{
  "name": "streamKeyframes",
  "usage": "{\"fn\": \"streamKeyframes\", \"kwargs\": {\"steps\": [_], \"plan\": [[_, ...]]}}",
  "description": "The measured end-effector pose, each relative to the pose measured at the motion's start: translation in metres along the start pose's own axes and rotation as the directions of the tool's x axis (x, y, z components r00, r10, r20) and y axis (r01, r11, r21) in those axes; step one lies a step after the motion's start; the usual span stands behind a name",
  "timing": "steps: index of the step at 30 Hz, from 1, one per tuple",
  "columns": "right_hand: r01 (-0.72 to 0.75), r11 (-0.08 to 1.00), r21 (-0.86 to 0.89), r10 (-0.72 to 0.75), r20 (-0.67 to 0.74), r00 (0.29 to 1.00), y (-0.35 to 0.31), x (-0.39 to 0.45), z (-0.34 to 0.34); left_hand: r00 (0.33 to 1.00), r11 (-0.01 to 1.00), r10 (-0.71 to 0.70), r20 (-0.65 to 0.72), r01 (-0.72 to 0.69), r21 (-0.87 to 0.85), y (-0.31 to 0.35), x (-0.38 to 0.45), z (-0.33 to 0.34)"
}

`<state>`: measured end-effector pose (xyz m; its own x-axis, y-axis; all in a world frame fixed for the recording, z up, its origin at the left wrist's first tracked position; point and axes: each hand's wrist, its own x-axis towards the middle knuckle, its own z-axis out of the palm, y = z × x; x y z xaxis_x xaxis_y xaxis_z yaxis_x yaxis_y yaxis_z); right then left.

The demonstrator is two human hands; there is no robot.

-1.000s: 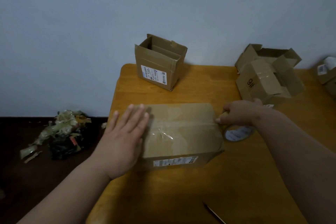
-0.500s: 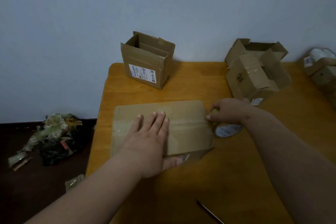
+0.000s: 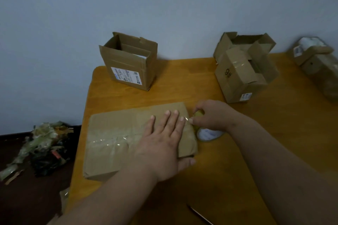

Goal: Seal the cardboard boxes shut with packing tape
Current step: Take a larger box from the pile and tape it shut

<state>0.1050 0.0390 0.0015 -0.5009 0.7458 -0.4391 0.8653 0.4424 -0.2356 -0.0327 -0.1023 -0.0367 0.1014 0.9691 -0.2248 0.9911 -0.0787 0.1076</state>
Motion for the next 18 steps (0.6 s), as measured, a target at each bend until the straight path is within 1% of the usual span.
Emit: {"fn": "streamKeyframes", "kwargs": {"steps": [1,2,3,4,5,6,8,9,11,13,14,16,18], "plan": [[0.037,0.998,0.050,-0.037,-0.011,0.999,0.003,-0.001,0.000,1.000,1.000,0.004,0.004,-0.004,0.000,-0.002,0.001,0.003],[0.066,0.987,0.145,-0.064,-0.024,0.998,0.009,-0.002,0.000,1.000,1.000,0.008,0.006,-0.008,0.005,-0.005,0.001,0.005],[0.079,0.952,0.294,-0.070,-0.040,0.997,0.016,-0.005,-0.001,1.000,1.000,0.012,0.004,-0.012,0.013,-0.006,0.000,0.005],[0.066,0.876,0.477,-0.046,-0.053,0.998,0.025,-0.007,-0.001,1.000,1.000,0.015,0.001,-0.015,0.018,-0.007,0.000,0.005],[0.040,0.765,0.642,-0.007,-0.054,0.999,0.035,-0.008,0.000,1.000,1.000,0.019,0.003,-0.019,0.022,-0.006,0.001,0.005],[0.003,0.650,0.760,0.035,-0.034,0.999,0.046,-0.008,0.003,1.000,0.999,0.021,0.009,-0.021,0.026,-0.005,0.001,0.004],[-0.079,0.430,0.899,0.067,0.055,0.996,0.065,-0.006,0.016,1.000,0.999,0.019,0.016,-0.019,0.035,-0.004,0.002,0.005],[-0.106,0.288,0.952,0.052,0.095,0.994,0.071,-0.006,0.026,1.000,0.999,0.015,0.014,-0.016,0.038,-0.004,0.002,0.005],[-0.145,-0.015,0.989,0.036,0.146,0.989,0.079,-0.006,0.044,1.000,0.999,0.008,0.000,-0.008,0.040,-0.004,0.002,0.006],[-0.160,-0.250,0.955,-0.012,0.163,0.987,0.079,-0.008,0.061,1.000,0.999,0.007,-0.010,-0.007,0.043,-0.003,0.001,0.007],[-0.165,-0.333,0.928,-0.053,0.157,0.986,0.078,-0.009,0.069,1.000,0.999,0.007,-0.010,-0.006,0.044,-0.003,0.001,0.007],[-0.173,-0.454,0.874,-0.104,0.141,0.985,0.073,-0.010,0.081,1.000,0.999,0.004,-0.015,-0.004,0.049,-0.003,0.001,0.008],[-0.161,-0.543,0.824,-0.093,0.131,0.987,0.069,-0.008,0.089,1.000,0.998,0.003,-0.009,-0.003,0.056,-0.003,0.001,0.008]]}}
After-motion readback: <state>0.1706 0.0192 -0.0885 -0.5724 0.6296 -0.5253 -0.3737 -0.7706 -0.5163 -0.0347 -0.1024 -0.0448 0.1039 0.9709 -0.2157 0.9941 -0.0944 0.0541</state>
